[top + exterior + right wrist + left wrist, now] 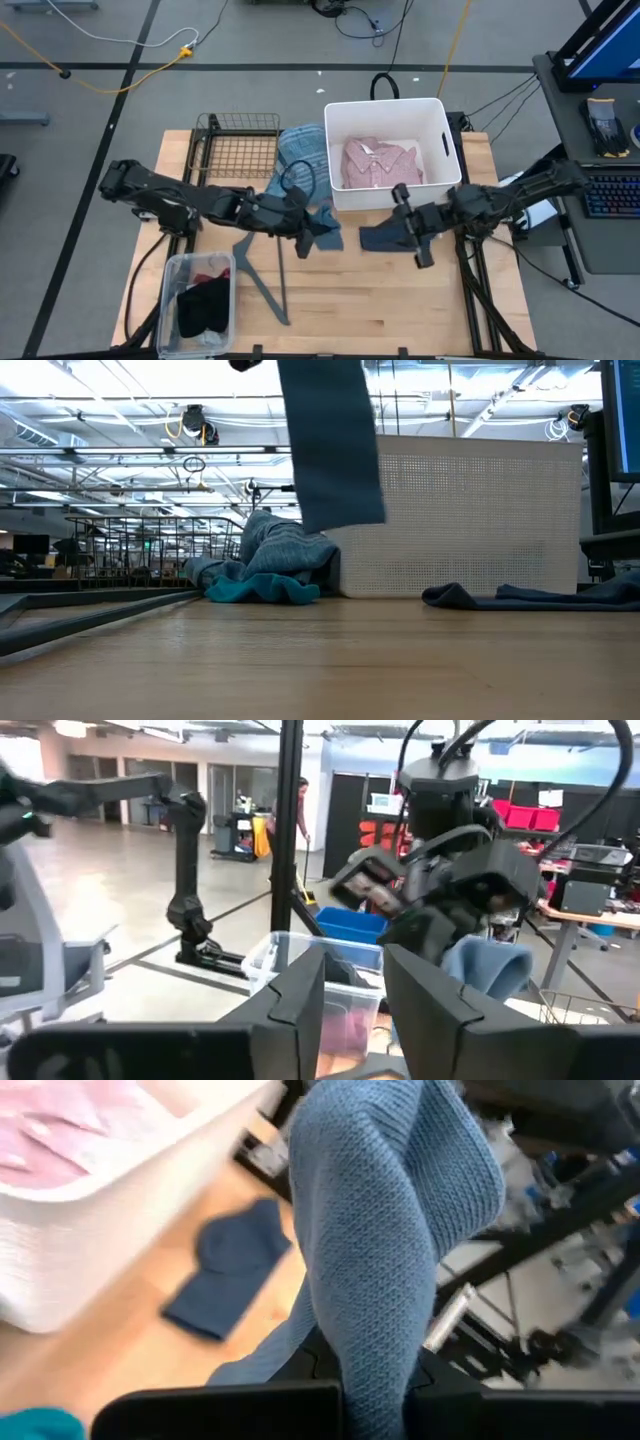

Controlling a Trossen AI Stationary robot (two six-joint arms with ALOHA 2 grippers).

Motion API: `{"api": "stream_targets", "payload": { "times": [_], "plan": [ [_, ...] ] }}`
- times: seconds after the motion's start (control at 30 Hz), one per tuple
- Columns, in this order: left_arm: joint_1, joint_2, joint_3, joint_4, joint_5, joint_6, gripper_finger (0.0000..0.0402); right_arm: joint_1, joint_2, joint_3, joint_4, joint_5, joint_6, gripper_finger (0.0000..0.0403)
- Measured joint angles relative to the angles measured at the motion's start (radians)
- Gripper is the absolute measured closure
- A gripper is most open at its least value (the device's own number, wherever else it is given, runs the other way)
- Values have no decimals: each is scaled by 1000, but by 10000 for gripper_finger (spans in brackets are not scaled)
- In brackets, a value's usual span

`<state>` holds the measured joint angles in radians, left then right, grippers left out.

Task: Pick & Place Cloths
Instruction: Put the bottom light blue sock into the gold wire basket

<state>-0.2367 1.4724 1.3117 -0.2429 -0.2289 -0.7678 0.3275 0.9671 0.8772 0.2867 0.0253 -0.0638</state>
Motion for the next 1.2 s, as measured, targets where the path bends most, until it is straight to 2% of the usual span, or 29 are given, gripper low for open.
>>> {"api": "stream_targets", "payload": {
  "times": [0.17, 0.37, 0.5, 0.63, 0.9, 1.07, 1.2],
  "plan": [
    [0, -70, 0, -44, -107, 17, 394, 15, -102, 0, -125, 0, 0, 334],
    [2, -142, 0, -55, -245, 70, 394, 23, -196, 0, -238, 0, 0, 396],
    [3, -191, 1, -63, -379, 135, 394, 23, -231, 0, -281, -3, 0, 395],
    [3, -233, 1, -67, -560, 226, 394, 22, -251, 0, -309, -53, -27, 401],
    [12, -311, 1, -70, -910, 527, 394, 21, -271, 0, -398, -53, -148, 402],
    [88, -355, 1, -77, -959, 677, 394, 16, -266, 0, -419, -18, -262, 402],
    [188, -375, 1, -117, -936, 733, 394, 2, -267, 0, -484, 83, -210, 402]
  ]
}}
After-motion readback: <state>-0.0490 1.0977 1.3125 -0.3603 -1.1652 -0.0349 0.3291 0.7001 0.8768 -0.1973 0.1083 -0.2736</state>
